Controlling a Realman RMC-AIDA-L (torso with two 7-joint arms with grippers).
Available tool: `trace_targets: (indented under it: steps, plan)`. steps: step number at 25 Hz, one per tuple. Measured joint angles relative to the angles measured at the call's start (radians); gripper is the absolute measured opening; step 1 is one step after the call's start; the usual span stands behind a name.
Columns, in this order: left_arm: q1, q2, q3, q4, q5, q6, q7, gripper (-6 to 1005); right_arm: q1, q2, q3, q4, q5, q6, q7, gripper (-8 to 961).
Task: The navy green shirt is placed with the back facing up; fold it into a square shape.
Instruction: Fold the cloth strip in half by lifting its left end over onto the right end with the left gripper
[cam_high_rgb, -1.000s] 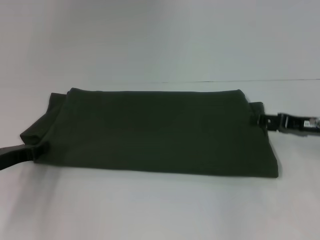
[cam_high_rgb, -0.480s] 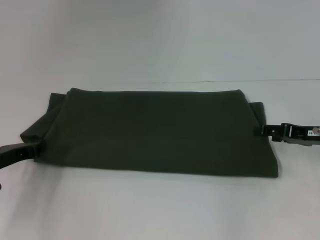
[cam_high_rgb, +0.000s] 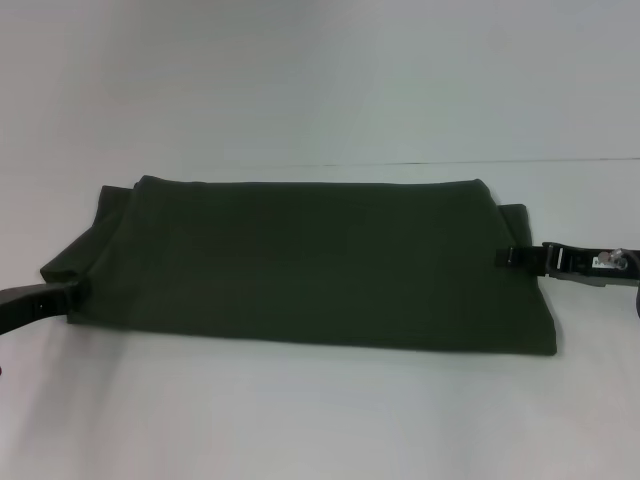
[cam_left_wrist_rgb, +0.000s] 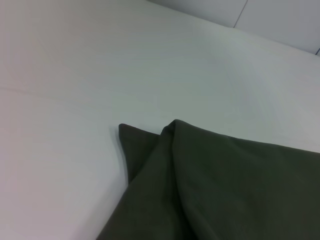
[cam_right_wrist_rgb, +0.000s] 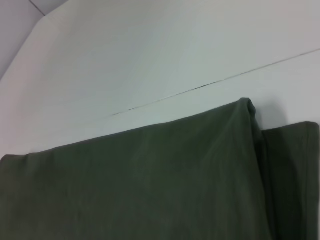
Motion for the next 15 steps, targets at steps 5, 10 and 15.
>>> trace_targets:
  steps: [5,10,15]
  plan:
    - [-0.004,0.002,0.000,0.000,0.000,0.000,0.001,-1,-0.004,0.001,0.000,0.013,0.000,0.019,0.000,656]
    - [-0.007,0.003,0.000,0.000,0.000,-0.001,0.002,-2,-0.009,0.001,0.000,0.014,0.001,0.028,0.000,654]
    - [-0.008,0.003,0.000,0.000,0.000,-0.002,0.003,-2,-0.009,0.001,0.000,0.014,0.000,0.029,-0.001,648]
